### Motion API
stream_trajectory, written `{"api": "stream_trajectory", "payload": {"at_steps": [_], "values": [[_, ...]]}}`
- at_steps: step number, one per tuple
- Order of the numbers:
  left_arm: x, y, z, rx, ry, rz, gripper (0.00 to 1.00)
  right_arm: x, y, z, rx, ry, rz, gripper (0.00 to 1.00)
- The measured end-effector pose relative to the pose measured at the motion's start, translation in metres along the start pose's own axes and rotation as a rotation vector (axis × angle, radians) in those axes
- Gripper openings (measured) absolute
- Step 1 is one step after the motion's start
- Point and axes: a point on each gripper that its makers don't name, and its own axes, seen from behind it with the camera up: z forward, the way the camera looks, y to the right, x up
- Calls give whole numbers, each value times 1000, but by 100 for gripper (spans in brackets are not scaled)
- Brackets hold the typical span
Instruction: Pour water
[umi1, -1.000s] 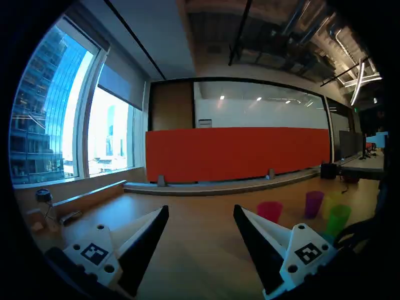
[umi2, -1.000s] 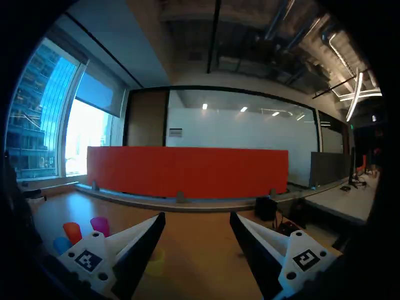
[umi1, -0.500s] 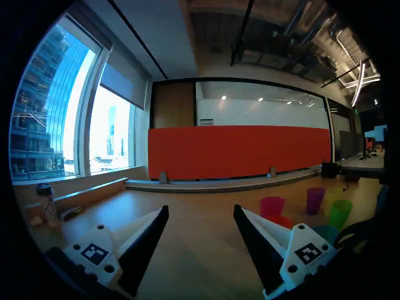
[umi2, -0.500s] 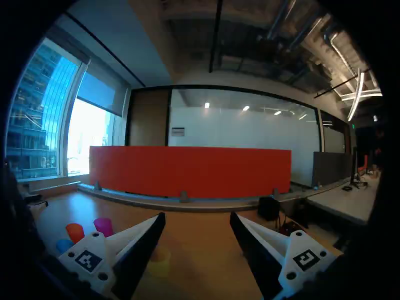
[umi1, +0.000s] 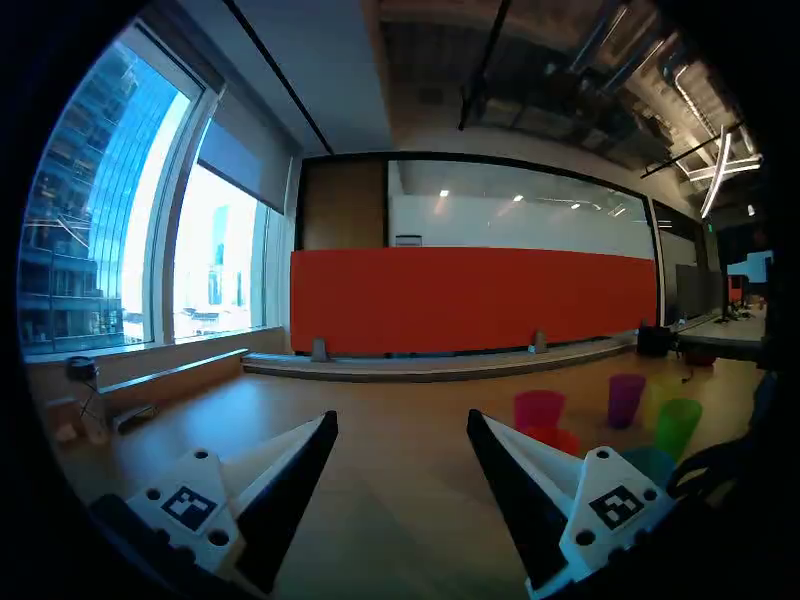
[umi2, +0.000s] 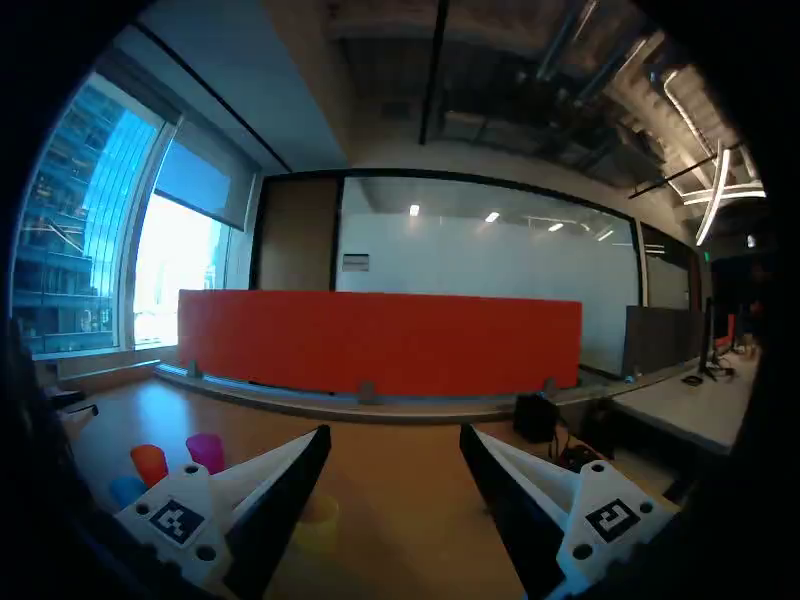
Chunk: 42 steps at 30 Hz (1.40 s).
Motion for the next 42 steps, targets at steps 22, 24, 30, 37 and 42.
{"api": "stream_trajectory", "payload": {"at_steps": [22,24,30,37,42], "values": [[-9,-5,4,2,-42,0,96,2,0,0,-3,0,0,100],[-9,-5,4,2,-42,0,96,2,0,0,-3,-1,1,100],[-9,-5,5,0,-43,2,96,3,1,-1,-2,1,0,100],[-9,-5,5,0,-44,2,96,4,-1,0,13,11,-9,100],[-9,-5,5,0,-44,2,96,7,-4,0,30,27,-22,100]]}}
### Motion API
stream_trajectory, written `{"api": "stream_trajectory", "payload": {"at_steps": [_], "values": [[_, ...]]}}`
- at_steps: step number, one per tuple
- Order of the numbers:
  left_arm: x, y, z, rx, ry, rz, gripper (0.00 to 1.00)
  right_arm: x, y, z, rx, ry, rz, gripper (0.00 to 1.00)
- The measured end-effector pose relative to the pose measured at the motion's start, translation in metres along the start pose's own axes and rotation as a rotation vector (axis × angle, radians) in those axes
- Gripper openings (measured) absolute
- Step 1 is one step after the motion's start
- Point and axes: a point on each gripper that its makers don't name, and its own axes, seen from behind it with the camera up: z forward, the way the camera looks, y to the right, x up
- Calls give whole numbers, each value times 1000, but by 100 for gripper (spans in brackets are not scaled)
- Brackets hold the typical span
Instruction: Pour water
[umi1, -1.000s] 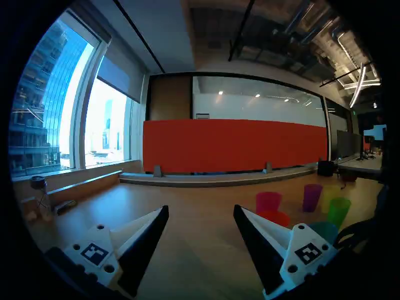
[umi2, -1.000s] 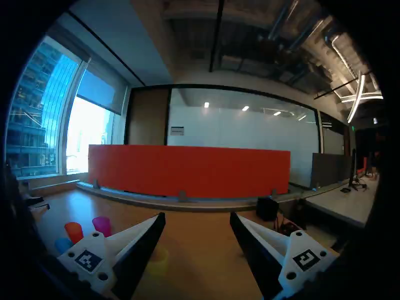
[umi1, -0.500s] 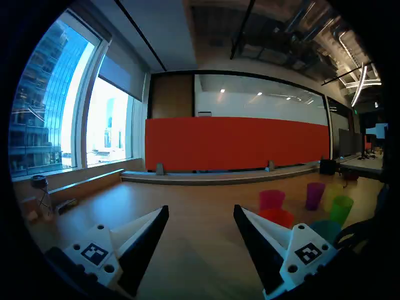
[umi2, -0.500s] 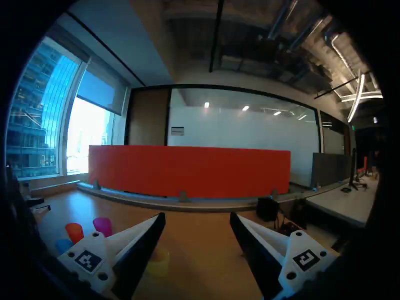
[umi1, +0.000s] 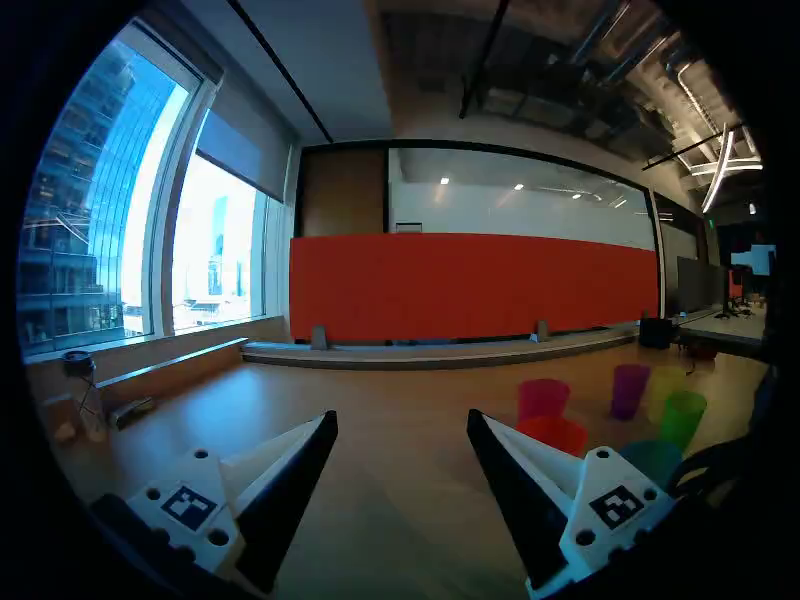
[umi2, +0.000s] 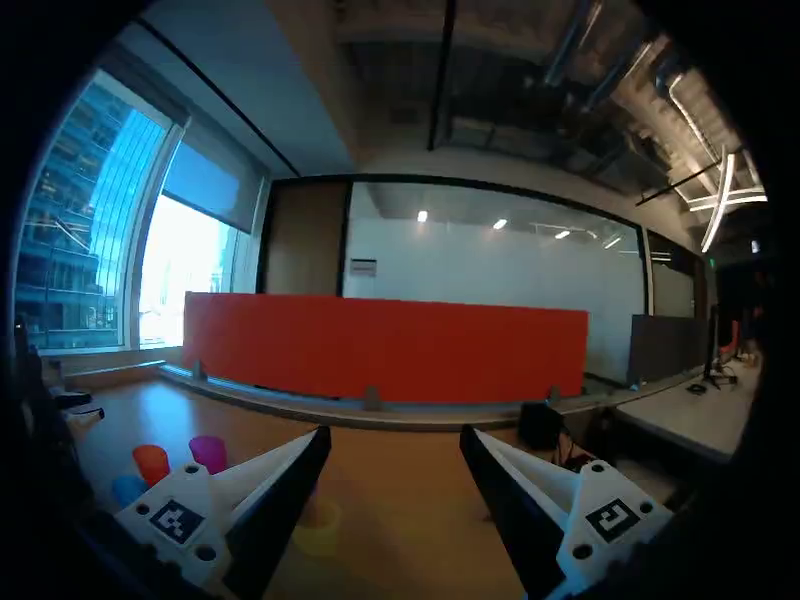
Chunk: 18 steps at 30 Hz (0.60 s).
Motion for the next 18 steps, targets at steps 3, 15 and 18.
{"api": "stream_trajectory", "payload": {"at_steps": [3,15,18], "values": [[0,0,0,0,0,0,96,1,-2,0,8,9,-7,100],[1,0,0,0,0,0,96,-16,-3,9,-5,32,-2,100],[0,0,0,0,0,0,96,-26,-4,13,-15,31,-3,100]]}}
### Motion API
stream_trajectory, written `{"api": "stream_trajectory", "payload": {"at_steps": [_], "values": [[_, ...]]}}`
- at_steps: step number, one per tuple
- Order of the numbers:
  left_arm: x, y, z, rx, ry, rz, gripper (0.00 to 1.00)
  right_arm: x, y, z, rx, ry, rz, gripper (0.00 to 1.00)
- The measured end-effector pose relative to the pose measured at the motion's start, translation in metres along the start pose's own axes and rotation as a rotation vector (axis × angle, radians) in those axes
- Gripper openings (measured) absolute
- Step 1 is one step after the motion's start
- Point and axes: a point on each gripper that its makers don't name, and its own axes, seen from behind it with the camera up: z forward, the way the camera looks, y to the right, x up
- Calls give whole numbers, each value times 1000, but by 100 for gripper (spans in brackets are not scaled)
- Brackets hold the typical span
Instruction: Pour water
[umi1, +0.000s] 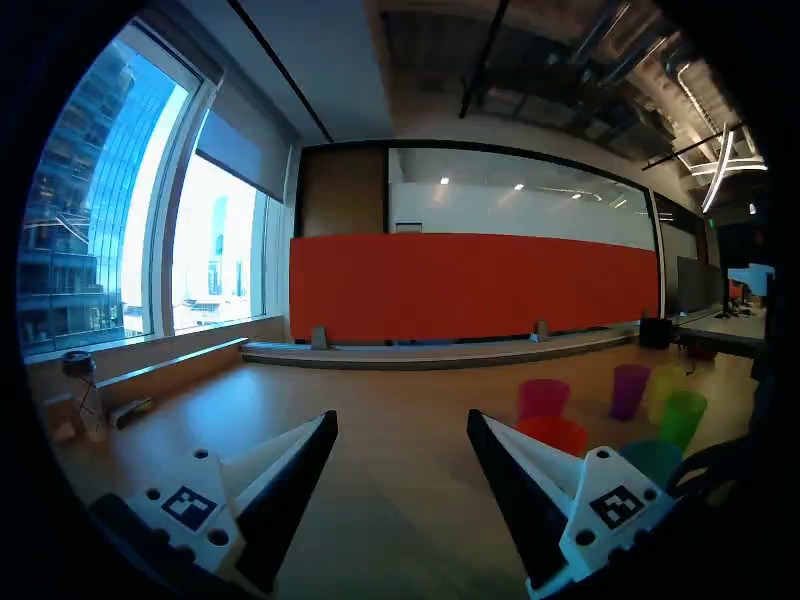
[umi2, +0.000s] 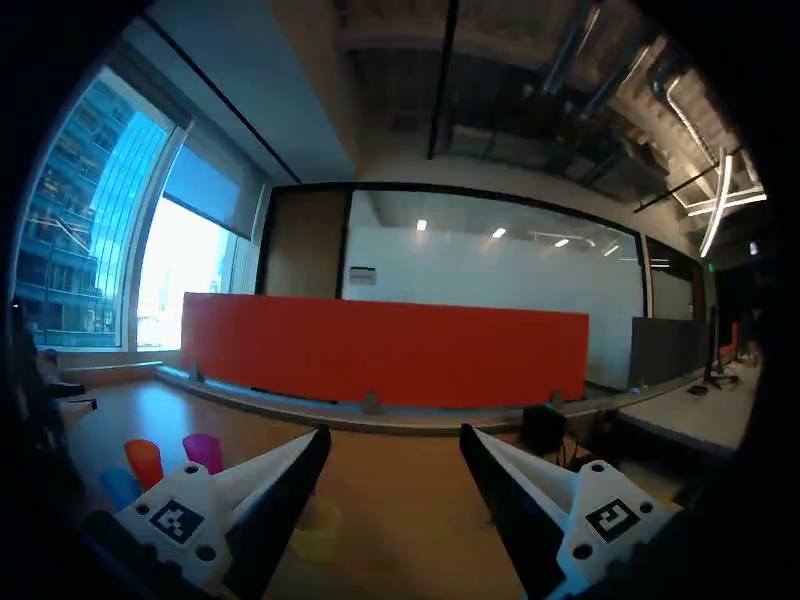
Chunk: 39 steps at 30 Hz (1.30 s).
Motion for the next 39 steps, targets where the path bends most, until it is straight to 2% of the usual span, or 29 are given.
{"api": "stream_trajectory", "payload": {"at_steps": [13,24,39], "values": [[0,0,-1,0,0,0,96,-50,-12,4,-11,-24,29,100],[0,-1,-1,0,0,0,96,-63,-2,6,-33,-11,28,100],[0,1,0,0,0,0,96,-88,9,9,-55,-49,55,100]]}}
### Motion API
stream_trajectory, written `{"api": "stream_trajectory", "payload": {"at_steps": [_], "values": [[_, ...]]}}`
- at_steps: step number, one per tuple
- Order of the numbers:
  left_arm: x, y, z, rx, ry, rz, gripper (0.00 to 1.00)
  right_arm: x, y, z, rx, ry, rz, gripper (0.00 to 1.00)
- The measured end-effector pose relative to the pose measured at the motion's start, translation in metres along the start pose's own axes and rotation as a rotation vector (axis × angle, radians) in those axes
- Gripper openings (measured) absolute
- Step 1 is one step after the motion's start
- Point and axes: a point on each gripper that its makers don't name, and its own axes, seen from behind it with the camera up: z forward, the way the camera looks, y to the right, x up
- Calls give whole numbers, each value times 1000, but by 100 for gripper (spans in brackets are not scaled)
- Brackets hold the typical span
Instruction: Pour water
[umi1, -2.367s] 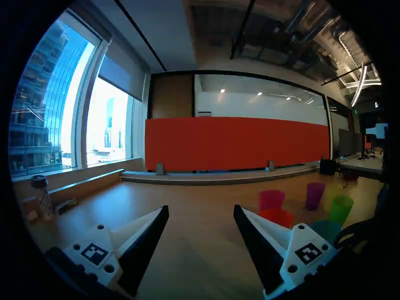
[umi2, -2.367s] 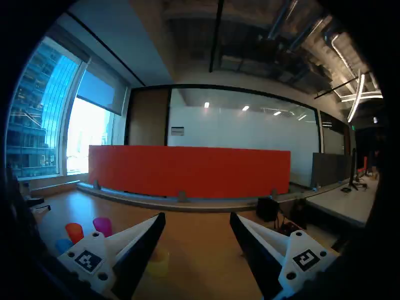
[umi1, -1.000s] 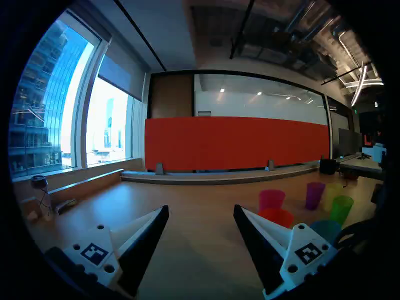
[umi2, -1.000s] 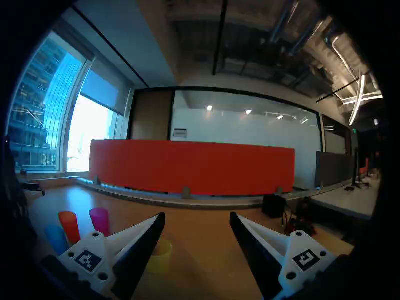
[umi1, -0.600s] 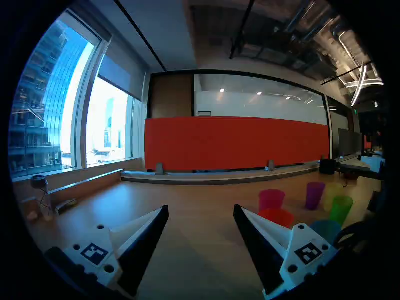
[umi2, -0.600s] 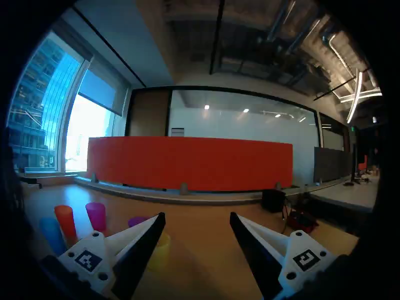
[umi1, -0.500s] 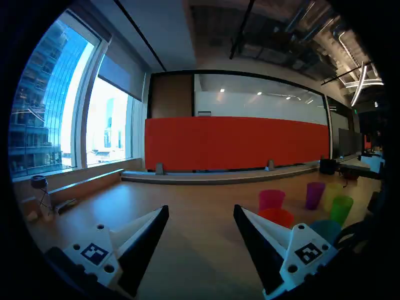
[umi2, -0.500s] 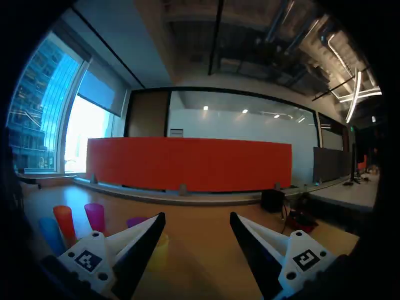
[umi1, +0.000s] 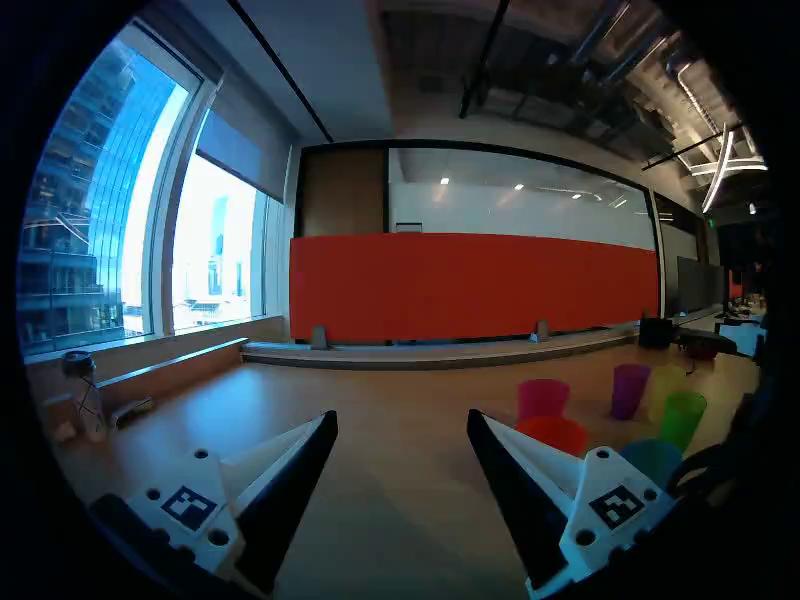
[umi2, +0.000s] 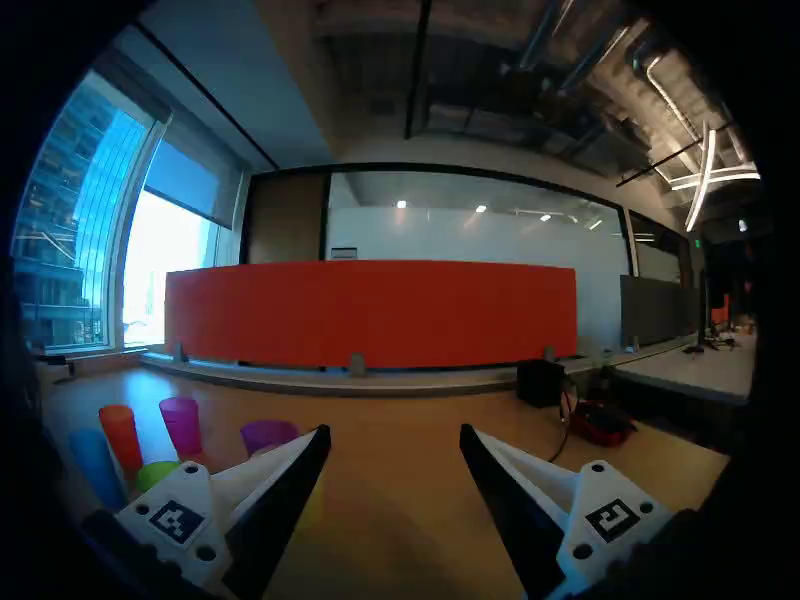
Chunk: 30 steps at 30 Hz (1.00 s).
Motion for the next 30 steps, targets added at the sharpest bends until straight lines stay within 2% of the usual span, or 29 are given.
{"api": "stream_trajectory", "payload": {"at_steps": [15,30], "values": [[0,0,0,0,0,0,96,-13,2,-1,-4,-31,7,100],[-1,0,0,0,0,0,96,-14,0,-2,3,-30,3,100]]}}
